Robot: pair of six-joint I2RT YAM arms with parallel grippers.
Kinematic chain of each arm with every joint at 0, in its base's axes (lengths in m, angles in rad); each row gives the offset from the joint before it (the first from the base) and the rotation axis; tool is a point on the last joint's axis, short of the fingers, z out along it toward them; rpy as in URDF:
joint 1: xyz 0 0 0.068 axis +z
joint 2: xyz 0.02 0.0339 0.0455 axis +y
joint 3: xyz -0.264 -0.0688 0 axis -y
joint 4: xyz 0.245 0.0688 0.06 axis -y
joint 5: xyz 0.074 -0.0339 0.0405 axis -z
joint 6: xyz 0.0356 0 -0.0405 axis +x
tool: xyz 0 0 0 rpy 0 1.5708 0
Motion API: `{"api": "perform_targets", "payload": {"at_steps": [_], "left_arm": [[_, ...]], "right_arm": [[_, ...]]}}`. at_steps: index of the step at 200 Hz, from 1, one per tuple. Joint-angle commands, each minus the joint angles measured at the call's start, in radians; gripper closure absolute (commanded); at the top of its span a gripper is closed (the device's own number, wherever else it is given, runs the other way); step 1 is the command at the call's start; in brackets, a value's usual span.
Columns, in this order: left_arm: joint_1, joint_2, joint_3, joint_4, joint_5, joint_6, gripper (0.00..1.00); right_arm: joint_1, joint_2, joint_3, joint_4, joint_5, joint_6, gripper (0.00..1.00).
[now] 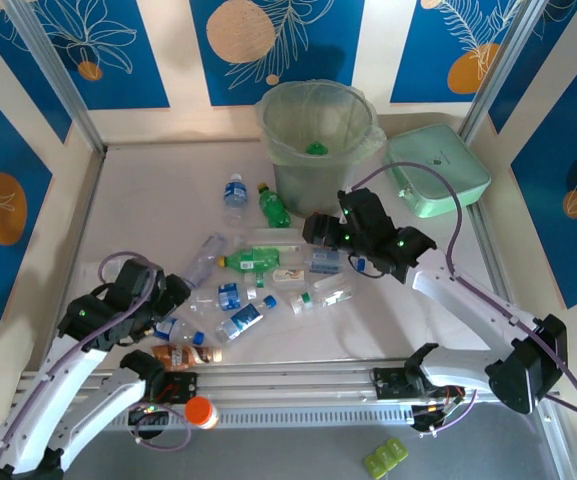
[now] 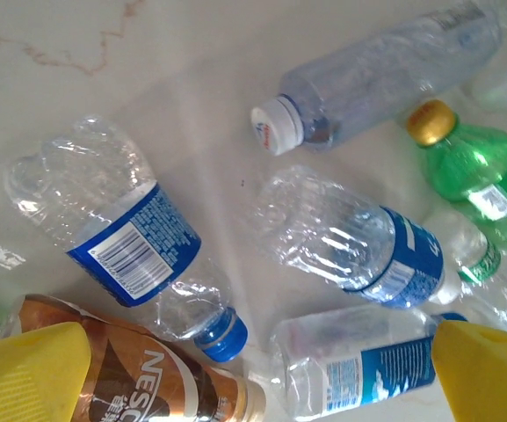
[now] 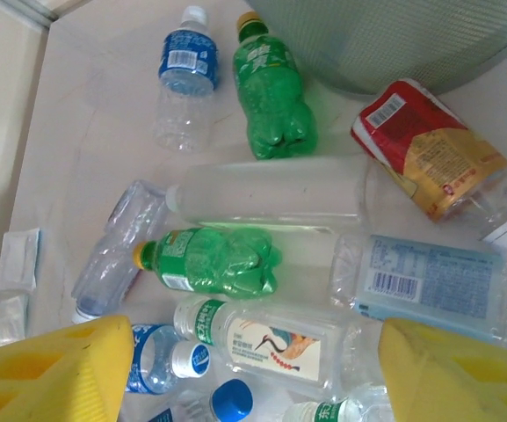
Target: Put the plastic bottles in the bin
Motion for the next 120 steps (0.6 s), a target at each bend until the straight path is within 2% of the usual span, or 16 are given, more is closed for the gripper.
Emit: {"api": "perform_targets", "payload": {"at_steps": [1,44,120], "left_arm": [[0.009,0.027,-0.02,0.026,-0.07,-0.106,0.01],[0.031,0.097,-0.059,0.072,-0.075,-0.151,0.02],[0.135,0.18,-0.159,0.082,0.019,-0.15,0.07]], "right_arm": [[0.073,-0.037,-0.014,0.059,0.13,-0.033,0.26],[0.144,-0.07,-0.049,0.075,0.269,-0.053,0.26],[0.15,-0.121,-0.092,0.103,0.357,-0.057,0.26]]}}
